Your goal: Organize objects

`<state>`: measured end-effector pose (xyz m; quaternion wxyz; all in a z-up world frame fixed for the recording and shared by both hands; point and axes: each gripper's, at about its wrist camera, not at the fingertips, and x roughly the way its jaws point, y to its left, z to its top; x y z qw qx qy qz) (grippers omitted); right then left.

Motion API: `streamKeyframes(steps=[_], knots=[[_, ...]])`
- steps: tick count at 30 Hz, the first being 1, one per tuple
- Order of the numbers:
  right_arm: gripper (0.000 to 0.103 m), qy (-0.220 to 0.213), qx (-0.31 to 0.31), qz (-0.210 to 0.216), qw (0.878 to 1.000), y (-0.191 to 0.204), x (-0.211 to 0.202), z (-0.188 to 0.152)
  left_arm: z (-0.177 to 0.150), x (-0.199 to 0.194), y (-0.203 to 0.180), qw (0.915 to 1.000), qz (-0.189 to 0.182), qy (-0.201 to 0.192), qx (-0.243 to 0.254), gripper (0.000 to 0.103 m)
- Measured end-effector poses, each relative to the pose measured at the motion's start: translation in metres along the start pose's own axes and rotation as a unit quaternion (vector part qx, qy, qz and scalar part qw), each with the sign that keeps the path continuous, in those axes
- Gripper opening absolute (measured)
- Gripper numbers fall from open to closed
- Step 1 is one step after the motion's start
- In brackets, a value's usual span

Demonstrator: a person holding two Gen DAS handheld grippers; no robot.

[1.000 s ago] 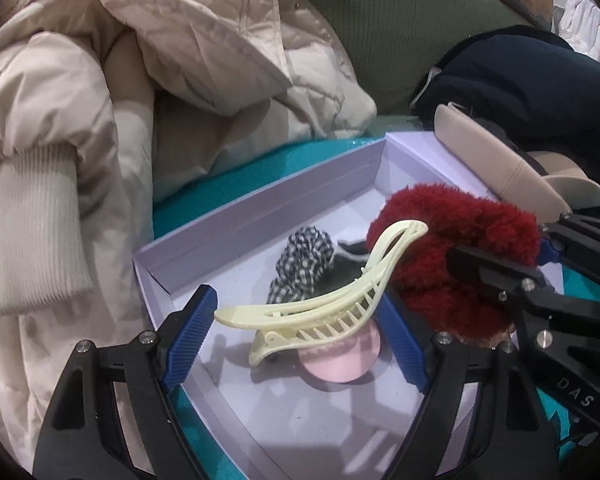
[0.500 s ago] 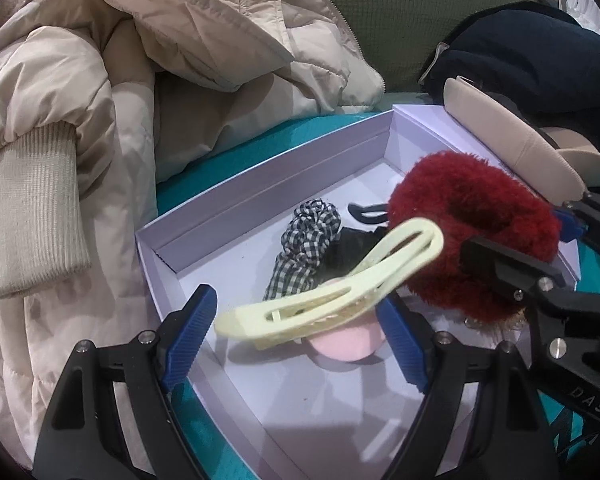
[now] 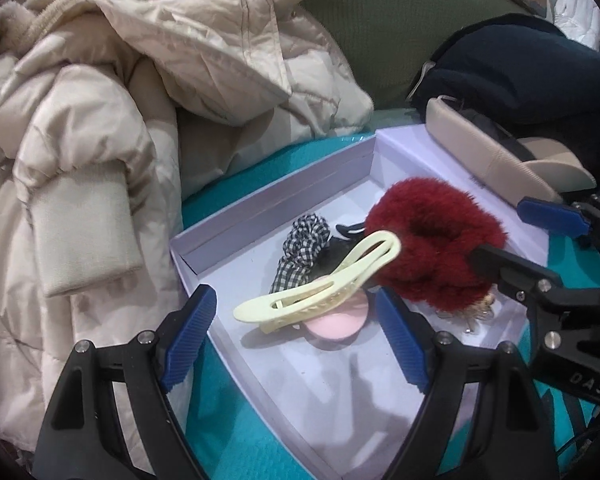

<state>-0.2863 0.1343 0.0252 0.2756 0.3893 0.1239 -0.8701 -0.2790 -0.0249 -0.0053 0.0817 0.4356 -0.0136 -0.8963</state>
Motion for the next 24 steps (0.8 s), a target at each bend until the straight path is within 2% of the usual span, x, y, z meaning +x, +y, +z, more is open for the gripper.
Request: streamKeyframes(steps=[11,16,24], knots=[[0.063,-0.022,-0.004,-0.031,0.999,-0.001,-0.059,0.008,0.013,-0.072,0.003,0.999,0.006,-0.044,0.007,0.083],[0.063,-0.041,-0.009,-0.043,0.998,0.002,-0.092,0.013,0.015,-0.11,0.005,0.998,0.008,-0.062,0.012,0.087],[0.07,-0.076,-0.005,-0.051,0.996,0.011,-0.147,0.013,0.006,-0.168,0.0,0.9956,0.013,-0.092,0.015,0.094]])
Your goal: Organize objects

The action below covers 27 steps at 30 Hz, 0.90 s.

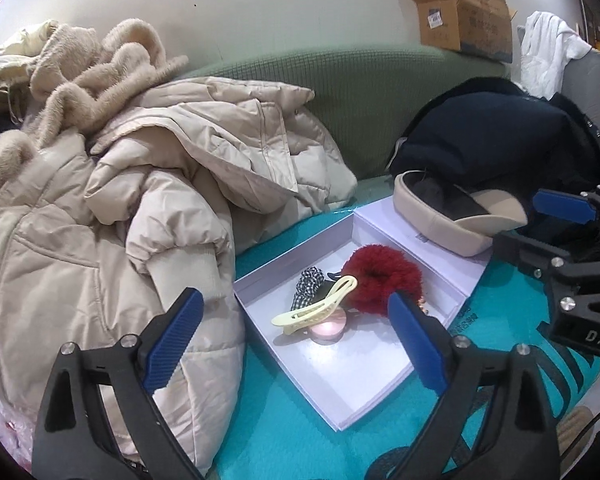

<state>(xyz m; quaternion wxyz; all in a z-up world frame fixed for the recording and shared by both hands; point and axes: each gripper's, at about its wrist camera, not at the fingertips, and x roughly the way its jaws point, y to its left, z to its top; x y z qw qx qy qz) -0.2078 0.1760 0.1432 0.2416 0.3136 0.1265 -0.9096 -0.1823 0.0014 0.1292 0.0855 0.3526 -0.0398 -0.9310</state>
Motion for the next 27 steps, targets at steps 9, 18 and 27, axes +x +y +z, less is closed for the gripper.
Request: streamKeyframes(steps=[9,18,27], knots=[[0.076,-0.035,-0.014,-0.008,0.999,0.017,-0.056,-0.01,-0.021,-0.048,0.002,0.9998,0.009,-0.012,-0.015,0.095],[0.083,-0.024,0.007,-0.01,1.0,0.037,-0.069,-0.061,-0.082,-0.069,0.01,0.9984,0.023,0.01,-0.05,0.096],[0.083,0.022,0.041,0.006,0.999,0.044,-0.052,-0.114,-0.138,-0.049,0.012,0.9952,0.002,0.056,-0.08,0.096]])
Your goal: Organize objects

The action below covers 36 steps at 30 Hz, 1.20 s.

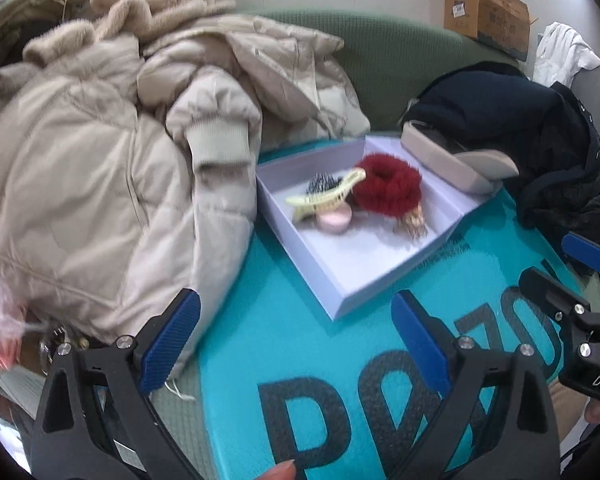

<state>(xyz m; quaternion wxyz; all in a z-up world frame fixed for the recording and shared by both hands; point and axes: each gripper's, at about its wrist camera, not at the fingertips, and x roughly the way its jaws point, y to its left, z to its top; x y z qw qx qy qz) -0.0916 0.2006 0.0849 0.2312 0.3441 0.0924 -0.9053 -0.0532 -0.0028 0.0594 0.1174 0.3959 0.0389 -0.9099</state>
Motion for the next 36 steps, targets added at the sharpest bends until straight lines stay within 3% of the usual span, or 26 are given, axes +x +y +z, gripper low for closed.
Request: streamKeyframes(steps=[8,36], knots=[[0.083,0.016,-0.001,0.001,1.0,-0.003,0.009,-0.015,-0.012,0.014,-0.007,0.9998,-0.005,0.02,0.004,0.096],[0.083,0.011,-0.014,-0.009,1.0,-0.023,0.0,-0.019,-0.002,0.007,-0.03,0.9996,0.001,0.018,0.021,0.096]])
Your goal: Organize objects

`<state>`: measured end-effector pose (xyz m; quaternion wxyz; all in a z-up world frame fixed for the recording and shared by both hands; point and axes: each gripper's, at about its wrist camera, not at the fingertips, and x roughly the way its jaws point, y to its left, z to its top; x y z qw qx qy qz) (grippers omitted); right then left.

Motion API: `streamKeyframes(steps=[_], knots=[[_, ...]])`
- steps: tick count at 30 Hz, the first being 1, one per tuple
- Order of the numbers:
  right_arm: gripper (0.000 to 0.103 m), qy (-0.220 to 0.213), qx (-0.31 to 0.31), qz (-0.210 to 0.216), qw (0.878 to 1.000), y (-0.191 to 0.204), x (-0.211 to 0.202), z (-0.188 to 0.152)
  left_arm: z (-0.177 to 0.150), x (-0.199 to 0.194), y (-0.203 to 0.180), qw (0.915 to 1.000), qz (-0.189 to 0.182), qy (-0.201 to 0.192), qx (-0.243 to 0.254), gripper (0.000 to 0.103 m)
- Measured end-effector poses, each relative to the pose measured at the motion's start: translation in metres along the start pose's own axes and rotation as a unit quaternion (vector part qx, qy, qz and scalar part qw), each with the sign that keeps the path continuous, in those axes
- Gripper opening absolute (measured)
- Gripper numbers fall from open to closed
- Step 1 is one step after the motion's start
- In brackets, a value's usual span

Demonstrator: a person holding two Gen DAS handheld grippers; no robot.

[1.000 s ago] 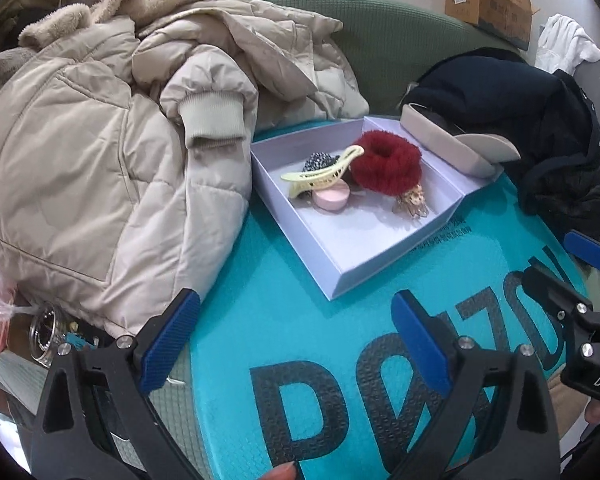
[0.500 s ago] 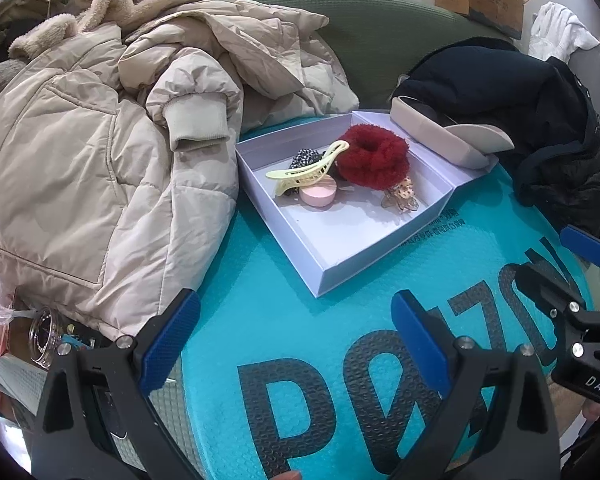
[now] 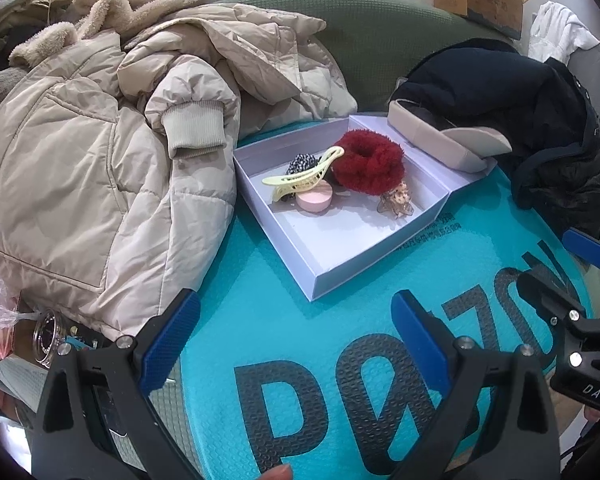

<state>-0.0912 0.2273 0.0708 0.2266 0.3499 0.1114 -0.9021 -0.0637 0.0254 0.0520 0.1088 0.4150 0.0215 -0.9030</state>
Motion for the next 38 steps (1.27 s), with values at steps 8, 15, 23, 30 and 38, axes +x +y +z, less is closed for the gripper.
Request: streamKeyframes(steps=[8,15,23,30,38], knots=[[0.083,-0.015,0.006,-0.003,1.0,-0.002,-0.009,0.006,0.006,-0.012,0.001,0.9999,0.006,-0.009,-0.002,0.096],[0.083,-0.016,0.009,0.0,1.0,0.0,-0.009,0.002,0.002,-0.013,0.0,1.0,0.009,0.0,0.005,0.096],[0.083,-0.013,0.012,-0.003,1.0,-0.002,-0.007,-0.001,-0.002,-0.006,-0.003,0.9999,0.008,0.005,0.006,0.096],[0.083,-0.01,0.012,-0.004,1.0,-0.003,-0.005,-0.001,-0.001,-0.005,-0.005,0.9999,0.006,0.004,0.007,0.096],[0.083,-0.006,0.019,-0.008,1.0,-0.006,-0.004,-0.003,0.002,-0.004,-0.012,0.9999,0.004,0.002,0.017,0.096]])
